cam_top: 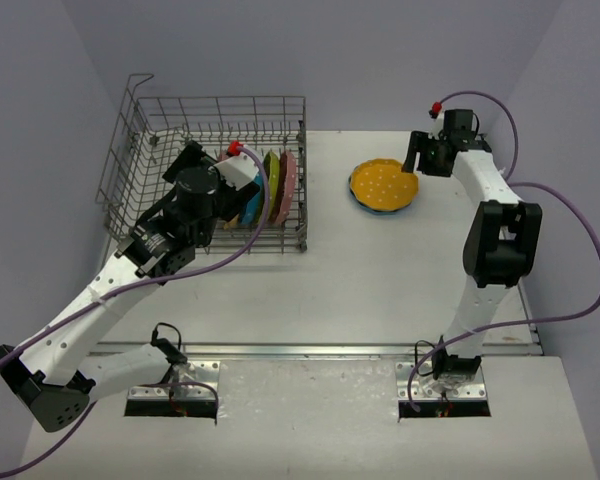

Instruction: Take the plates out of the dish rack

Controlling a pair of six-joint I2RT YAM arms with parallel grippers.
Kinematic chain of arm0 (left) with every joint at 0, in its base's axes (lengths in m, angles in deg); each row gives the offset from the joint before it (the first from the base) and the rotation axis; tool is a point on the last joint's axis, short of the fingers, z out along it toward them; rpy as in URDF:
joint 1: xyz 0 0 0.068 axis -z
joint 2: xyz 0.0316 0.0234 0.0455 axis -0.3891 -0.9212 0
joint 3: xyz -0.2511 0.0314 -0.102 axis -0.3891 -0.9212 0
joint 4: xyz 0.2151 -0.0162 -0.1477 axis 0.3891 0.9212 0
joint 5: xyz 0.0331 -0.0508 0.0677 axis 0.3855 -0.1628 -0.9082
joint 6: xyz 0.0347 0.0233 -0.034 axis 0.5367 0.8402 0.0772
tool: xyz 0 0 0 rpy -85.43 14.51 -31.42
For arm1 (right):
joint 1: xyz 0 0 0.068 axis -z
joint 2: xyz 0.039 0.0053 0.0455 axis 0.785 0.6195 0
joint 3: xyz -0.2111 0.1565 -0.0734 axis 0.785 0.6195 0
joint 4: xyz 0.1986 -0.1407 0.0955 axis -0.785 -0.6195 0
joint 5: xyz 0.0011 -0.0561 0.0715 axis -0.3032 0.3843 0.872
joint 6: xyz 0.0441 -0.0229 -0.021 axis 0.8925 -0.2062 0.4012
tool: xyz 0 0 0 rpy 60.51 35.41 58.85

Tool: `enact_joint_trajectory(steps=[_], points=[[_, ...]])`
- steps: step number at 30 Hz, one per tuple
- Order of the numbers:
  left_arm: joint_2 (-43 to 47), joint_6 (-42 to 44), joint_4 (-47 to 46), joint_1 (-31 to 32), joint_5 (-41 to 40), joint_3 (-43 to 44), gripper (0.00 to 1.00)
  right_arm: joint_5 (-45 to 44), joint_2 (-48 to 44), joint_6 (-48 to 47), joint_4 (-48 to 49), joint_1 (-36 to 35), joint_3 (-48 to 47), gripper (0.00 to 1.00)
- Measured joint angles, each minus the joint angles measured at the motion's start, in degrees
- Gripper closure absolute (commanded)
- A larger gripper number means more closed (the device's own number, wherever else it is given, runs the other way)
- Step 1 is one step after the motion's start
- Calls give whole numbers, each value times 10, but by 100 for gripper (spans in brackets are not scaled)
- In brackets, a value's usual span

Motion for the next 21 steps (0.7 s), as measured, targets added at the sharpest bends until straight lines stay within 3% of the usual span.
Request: enact_joint_trajectory(steps=[9, 21], points=[[0, 0, 0, 0, 0, 0, 0, -19, 28, -3, -15, 0, -4, 21], [1, -2, 0, -4, -1, 0, 0, 12, 100, 34, -42, 0, -26, 21]])
